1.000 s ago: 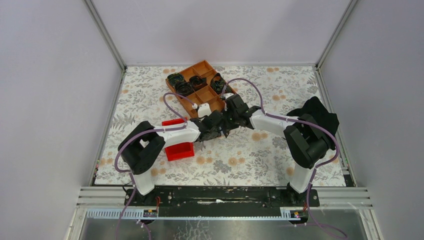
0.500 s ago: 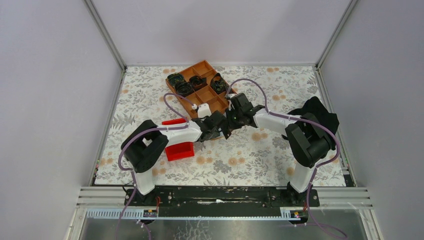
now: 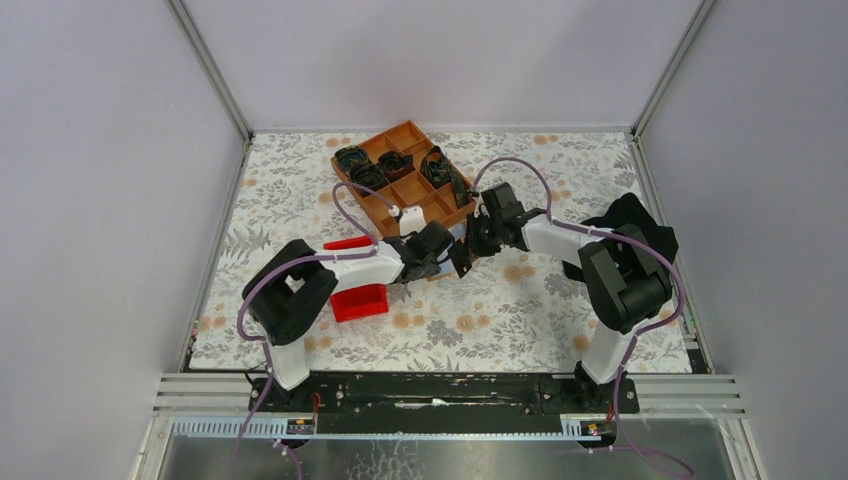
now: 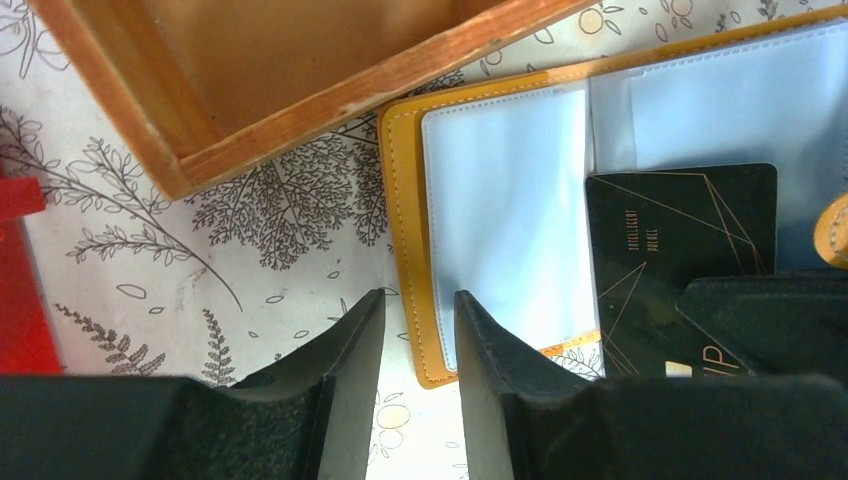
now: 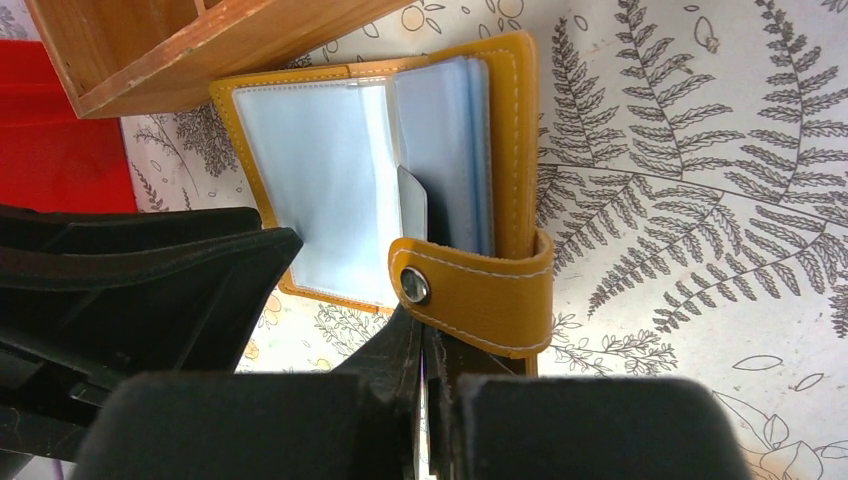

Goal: Put the credit cards into the card holder
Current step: Insert the credit card into the card holder.

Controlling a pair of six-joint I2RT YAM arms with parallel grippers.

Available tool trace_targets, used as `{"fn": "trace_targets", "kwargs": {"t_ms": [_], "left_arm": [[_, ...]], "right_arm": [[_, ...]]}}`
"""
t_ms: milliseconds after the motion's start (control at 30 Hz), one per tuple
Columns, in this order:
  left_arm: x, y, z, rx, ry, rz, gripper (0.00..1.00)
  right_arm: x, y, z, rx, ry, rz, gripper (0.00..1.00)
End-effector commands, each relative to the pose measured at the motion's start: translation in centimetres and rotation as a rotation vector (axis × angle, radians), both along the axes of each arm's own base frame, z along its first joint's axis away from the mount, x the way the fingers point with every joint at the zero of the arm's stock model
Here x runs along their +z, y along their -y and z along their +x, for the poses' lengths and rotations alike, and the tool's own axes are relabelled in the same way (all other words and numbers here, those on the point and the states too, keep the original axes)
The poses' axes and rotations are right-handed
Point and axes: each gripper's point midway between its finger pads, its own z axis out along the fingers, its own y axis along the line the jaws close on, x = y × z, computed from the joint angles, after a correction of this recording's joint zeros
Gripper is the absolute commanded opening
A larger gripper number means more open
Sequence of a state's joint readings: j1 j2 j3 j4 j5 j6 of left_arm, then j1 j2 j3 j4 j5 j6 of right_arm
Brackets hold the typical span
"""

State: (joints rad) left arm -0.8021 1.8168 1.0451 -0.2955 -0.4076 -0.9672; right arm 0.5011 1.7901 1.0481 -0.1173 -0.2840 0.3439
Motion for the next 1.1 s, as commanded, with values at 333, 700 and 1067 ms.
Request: {"fn": "trace_targets", "kwargs": {"t_ms": [333,700,1067], "left_arm": [[-5.5,-2.1,-3.0,-0.154,-0.173,0.161,0.39],[-7.1,-3.1,-4.1,-0.174,-0.245,0.234,0.39],[-7.8,-3.5,-5.1,-0.197,-0.283,0.256,0.39]], "right_arm": [[-1.1,0.7,-0.6,-0.022,-0.061,0.022,0.00],[2.0,-0.2,1.6,-0.023,0.000,0.057,0.00],[2.8,-0.3,4.0,-0.041,0.030,0.068,0.00]]}}
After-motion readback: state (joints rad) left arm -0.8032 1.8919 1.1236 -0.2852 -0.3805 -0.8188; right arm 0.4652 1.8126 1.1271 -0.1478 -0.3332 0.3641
